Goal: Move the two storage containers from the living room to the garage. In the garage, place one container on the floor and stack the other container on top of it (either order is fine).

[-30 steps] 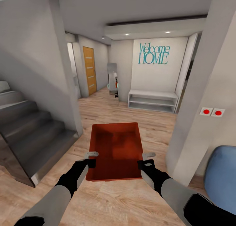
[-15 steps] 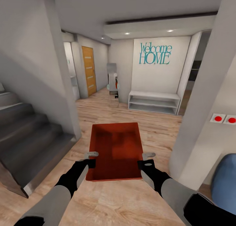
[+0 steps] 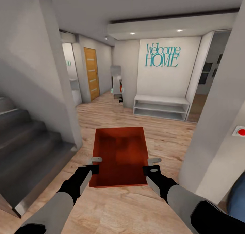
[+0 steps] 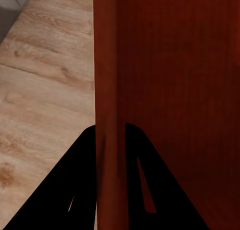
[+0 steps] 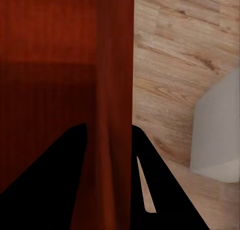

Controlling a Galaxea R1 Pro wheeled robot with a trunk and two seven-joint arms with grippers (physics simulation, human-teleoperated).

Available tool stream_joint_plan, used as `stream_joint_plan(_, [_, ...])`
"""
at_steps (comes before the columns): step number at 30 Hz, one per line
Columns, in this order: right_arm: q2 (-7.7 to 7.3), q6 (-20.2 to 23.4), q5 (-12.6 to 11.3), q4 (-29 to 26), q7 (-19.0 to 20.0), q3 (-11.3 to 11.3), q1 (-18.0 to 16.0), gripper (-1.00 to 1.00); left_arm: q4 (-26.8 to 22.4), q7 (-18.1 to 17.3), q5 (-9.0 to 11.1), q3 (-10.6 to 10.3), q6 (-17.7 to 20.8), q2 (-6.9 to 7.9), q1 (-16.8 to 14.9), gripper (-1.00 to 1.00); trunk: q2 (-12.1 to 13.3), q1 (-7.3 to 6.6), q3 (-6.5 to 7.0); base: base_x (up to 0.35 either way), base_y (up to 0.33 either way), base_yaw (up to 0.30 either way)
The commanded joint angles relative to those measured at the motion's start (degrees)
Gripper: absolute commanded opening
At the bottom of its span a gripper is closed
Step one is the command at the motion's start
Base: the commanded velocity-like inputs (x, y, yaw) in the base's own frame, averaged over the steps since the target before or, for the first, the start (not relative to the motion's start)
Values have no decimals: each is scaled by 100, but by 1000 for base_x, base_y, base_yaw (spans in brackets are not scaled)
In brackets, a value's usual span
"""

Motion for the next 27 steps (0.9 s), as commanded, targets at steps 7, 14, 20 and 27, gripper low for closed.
stream_joint_plan(7, [-4, -263, 150, -19, -382, -184, -13, -100, 195, 77, -50, -13, 43, 8, -1, -100, -13, 7, -12, 322, 0, 0])
stream_joint_plan(14, [-4, -263, 150, -19, -382, -184, -13, -100, 195, 77, -50, -13, 41, 8, 2, -100, -13, 7, -12, 322, 0, 0])
stream_joint_plan(20, [-4, -263, 150, -19, -382, -184, -13, -100, 195, 77, -50, -12, 42, 8, 1, -100, -13, 7, -12, 322, 0, 0])
stream_joint_plan(27, [-4, -263, 150, -19, -382, -184, -13, -100, 195, 77, -50, -12, 41, 8, 1, -100, -13, 7, -12, 322, 0, 0])
